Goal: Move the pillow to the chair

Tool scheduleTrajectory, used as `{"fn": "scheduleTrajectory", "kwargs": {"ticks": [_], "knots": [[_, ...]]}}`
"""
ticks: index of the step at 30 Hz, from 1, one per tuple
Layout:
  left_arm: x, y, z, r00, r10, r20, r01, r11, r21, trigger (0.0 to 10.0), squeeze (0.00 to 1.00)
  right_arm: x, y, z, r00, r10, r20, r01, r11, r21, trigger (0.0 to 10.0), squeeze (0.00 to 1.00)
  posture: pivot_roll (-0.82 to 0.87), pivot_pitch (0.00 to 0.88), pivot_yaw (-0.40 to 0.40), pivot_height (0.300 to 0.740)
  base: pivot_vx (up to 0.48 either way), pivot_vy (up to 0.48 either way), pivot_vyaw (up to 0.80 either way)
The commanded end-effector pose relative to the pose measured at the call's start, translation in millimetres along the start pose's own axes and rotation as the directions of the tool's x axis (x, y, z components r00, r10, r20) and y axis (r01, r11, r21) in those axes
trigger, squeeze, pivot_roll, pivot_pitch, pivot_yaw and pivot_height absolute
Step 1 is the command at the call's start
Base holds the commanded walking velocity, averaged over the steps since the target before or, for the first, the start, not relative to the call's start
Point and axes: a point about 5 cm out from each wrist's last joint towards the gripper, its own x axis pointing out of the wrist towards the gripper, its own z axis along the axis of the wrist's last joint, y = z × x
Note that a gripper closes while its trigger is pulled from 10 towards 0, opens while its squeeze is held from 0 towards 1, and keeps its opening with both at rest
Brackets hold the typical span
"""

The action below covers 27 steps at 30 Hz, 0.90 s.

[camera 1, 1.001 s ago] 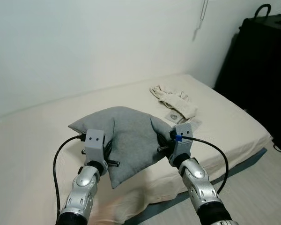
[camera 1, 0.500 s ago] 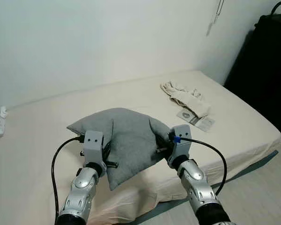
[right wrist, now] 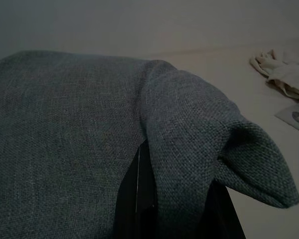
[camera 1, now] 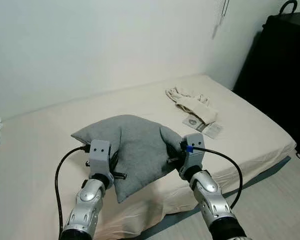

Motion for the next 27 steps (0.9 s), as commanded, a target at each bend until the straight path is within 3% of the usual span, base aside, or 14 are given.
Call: {"fn": "scheduleTrajectory", "kwargs": {"ticks": [1,15,27], "knots": [[-0.9,7.9,10.1,0.997,0.046,0.065,-0.047,0.999,0.002,10.0,0.00,-2.3,-6.3,2.7,1.000,-0.021,0.012,0.021,1.000,0.006,10.0,0.00,-0.01,0.034,-0.003,0.740,0.000,0.000,-0.80],[-1.9,8.4,9.6,0.997,0.042,0.062,-0.042,0.999,0.007,10.0,0.00,-2.7,-6.5,3.2,1.000,-0.018,0.013,0.018,1.000,0.004,10.0,0.00,-0.01,0.041,-0.003,0.740,0.000,0.000,-0.80],[-3.9,10.9,7.9,0.997,0.058,0.042,-0.055,0.996,-0.066,10.0,0.00,-3.3,-7.3,2.8,1.000,-0.018,0.007,0.018,1.000,0.002,10.0,0.00,-0.01,0.044,-0.005,0.740,0.000,0.000,-0.80]]}}
